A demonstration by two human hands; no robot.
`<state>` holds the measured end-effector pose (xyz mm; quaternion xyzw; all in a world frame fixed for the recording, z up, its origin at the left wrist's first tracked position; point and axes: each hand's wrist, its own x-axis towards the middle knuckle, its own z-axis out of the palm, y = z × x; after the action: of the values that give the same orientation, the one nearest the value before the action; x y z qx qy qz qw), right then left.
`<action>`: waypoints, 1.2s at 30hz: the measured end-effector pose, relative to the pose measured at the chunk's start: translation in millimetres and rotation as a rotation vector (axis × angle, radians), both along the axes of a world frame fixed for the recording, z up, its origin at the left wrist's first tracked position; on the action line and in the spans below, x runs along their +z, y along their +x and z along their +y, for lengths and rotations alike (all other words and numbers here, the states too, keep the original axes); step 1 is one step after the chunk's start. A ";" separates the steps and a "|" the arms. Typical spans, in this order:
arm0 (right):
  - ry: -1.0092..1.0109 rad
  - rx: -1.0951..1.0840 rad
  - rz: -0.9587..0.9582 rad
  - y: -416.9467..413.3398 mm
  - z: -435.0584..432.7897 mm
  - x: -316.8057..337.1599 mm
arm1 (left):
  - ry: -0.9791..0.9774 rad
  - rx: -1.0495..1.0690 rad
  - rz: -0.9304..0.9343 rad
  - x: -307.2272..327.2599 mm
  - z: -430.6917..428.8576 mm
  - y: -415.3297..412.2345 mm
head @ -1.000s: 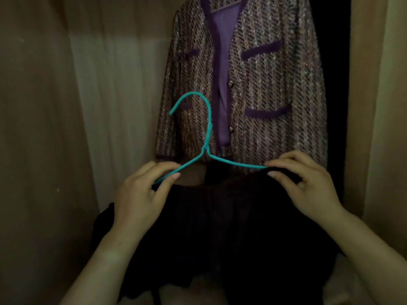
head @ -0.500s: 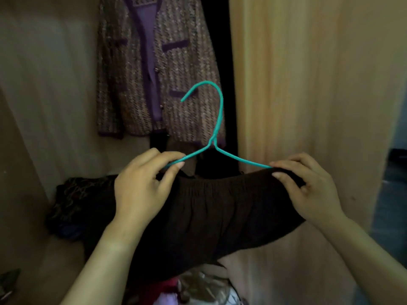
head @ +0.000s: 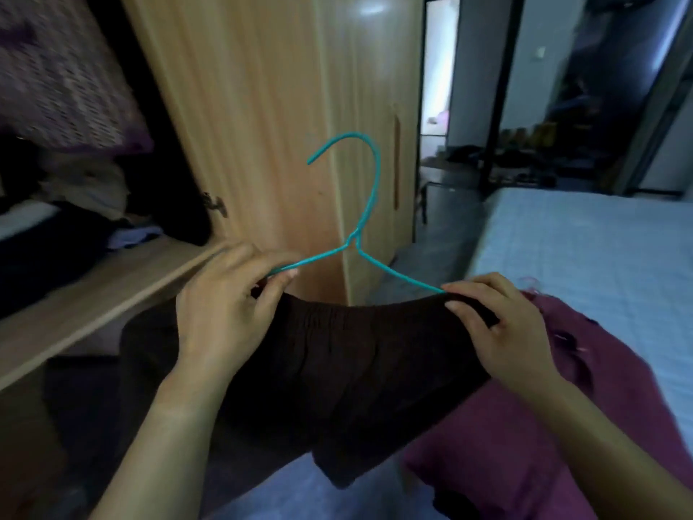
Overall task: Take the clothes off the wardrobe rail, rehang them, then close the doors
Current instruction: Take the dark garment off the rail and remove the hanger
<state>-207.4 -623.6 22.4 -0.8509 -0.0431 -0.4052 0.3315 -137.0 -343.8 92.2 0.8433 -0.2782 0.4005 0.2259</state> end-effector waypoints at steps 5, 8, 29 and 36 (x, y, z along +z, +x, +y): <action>-0.009 -0.217 0.085 -100.0 -95.6 -32.3 | -0.004 -0.289 0.141 -36.5 -118.9 -31.4; -0.061 -0.365 0.117 -149.8 -143.0 -38.0 | -0.073 -0.447 0.270 -60.7 -182.4 -46.7; 0.004 -0.608 0.214 -52.2 -396.4 -49.2 | -0.083 -0.623 0.452 -96.6 -489.1 102.2; 0.002 -0.582 0.364 19.2 -466.3 -111.7 | 0.106 -0.539 0.605 -155.2 -554.4 173.6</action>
<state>-188.1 -1089.8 -89.3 -0.8855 0.2619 -0.3241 0.2053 36.6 -898.2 -63.0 0.8303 -0.4306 0.0457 0.3508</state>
